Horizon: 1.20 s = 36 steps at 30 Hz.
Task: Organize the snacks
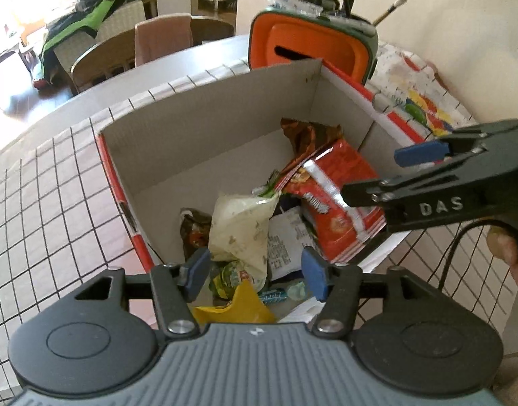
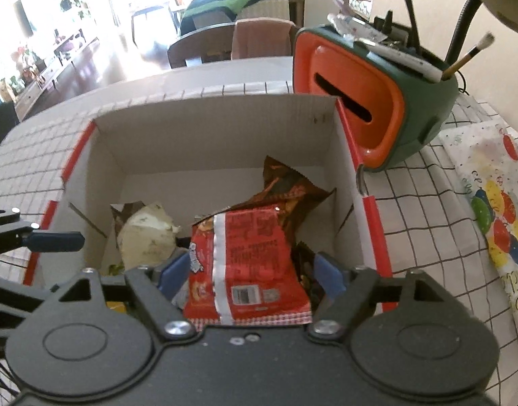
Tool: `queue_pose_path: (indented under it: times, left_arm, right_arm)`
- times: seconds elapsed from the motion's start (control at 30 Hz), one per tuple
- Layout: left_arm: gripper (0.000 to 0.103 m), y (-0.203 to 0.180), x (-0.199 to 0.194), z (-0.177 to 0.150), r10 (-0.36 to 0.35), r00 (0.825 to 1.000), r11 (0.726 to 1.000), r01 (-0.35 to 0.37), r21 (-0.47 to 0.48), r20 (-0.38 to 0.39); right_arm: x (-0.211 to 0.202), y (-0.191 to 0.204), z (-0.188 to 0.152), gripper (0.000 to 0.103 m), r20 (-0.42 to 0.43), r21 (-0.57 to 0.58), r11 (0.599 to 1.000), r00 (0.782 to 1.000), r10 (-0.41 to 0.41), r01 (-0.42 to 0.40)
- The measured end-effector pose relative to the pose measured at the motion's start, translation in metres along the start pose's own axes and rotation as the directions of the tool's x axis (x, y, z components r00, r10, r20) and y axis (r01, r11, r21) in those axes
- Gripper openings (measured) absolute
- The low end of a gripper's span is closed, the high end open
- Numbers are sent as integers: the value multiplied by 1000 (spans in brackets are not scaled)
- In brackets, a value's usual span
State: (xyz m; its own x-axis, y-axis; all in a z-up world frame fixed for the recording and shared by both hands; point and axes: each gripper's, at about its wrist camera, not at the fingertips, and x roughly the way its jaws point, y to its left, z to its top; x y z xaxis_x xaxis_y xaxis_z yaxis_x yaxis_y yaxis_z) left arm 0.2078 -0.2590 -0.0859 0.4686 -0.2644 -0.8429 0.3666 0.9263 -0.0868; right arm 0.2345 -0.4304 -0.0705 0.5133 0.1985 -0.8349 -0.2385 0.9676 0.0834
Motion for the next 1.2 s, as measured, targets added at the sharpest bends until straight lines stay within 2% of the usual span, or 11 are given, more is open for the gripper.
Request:
queue_pose_path:
  times: [0.17, 0.27, 0.37, 0.47, 0.7, 0.8, 0.87, 0.97, 1.2]
  left_arm:
    - [67, 1, -19, -1, 9, 999, 1000, -9, 4, 47]
    - [73, 1, -32, -2, 9, 997, 1000, -9, -1, 72]
    - [73, 1, -44, -4, 16, 995, 1000, -16, 3, 100]
    - [79, 3, -57, -6, 23, 992, 1000, -22, -5, 125]
    - [86, 12, -77, -13, 24, 986, 999, -16, -47, 163]
    - [92, 14, -84, -17, 24, 984, 998, -15, -56, 178]
    - [99, 18, -88, -20, 20, 982, 997, -6, -77, 189]
    - [102, 22, -96, -25, 10, 979, 994, 13, -110, 202]
    - [103, 26, -111, -33, 30, 974, 990, 2, -144, 224]
  right_arm:
    - [-24, 3, -4, 87, 51, -3, 1000, 998, 23, -23]
    - [-39, 5, -6, 94, 87, -9, 999, 995, 43, -43]
    - [-51, 6, -8, 100, 119, -7, 998, 990, 69, -69]
    - [-65, 8, -12, 102, 149, -5, 997, 986, 81, -81]
    - [-84, 15, -23, 103, 196, -14, 997, 977, 82, -80]
    - [-93, 22, -28, 103, 224, -28, 998, 973, 61, -56]
    - [-98, 26, -32, 103, 245, -29, 997, 967, 72, -67]
    - [-104, 29, -37, 103, 268, -5, 995, 959, 96, -98]
    - [-107, 39, -47, 103, 318, 35, 994, 944, 86, -102]
